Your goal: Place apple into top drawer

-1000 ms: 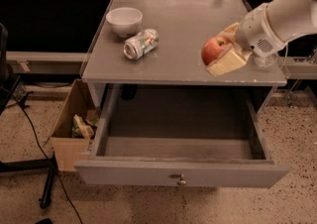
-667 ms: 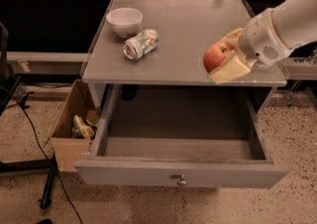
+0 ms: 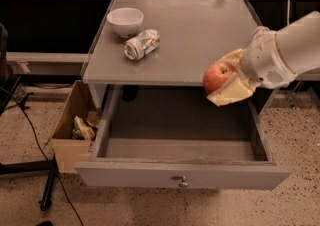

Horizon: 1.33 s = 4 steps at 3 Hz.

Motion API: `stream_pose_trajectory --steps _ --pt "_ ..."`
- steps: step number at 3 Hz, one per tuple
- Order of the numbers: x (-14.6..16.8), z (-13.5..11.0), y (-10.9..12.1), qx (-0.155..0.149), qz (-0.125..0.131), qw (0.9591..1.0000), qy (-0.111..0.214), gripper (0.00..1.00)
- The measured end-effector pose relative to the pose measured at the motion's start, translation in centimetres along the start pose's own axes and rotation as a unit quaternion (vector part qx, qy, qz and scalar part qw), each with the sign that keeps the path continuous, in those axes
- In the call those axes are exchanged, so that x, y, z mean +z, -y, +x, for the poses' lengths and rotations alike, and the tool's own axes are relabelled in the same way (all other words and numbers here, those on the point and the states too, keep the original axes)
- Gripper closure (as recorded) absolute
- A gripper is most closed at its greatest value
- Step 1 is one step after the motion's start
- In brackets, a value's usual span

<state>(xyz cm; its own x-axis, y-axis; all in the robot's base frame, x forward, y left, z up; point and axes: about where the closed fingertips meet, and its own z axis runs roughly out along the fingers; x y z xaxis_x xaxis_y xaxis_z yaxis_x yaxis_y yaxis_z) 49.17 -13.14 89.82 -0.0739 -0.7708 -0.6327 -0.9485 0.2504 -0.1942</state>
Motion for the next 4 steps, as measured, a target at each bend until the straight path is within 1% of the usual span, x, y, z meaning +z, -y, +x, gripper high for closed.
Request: stream_pose_trajectory --steps 1,2,3,4 --pt "1.8 1.9 -1.5 0.005 -0.004 0.9999 0.011 1.00" --pt "3.6 3.7 -2.1 0.002 0.003 0.9998 0.022 1.00" --pt "6.8 6.2 -2.6 0.009 -0.003 0.9997 0.023 1.00" --pt "7.0 6.2 -2.7 0.010 -0.005 0.9997 0.024 1.00"
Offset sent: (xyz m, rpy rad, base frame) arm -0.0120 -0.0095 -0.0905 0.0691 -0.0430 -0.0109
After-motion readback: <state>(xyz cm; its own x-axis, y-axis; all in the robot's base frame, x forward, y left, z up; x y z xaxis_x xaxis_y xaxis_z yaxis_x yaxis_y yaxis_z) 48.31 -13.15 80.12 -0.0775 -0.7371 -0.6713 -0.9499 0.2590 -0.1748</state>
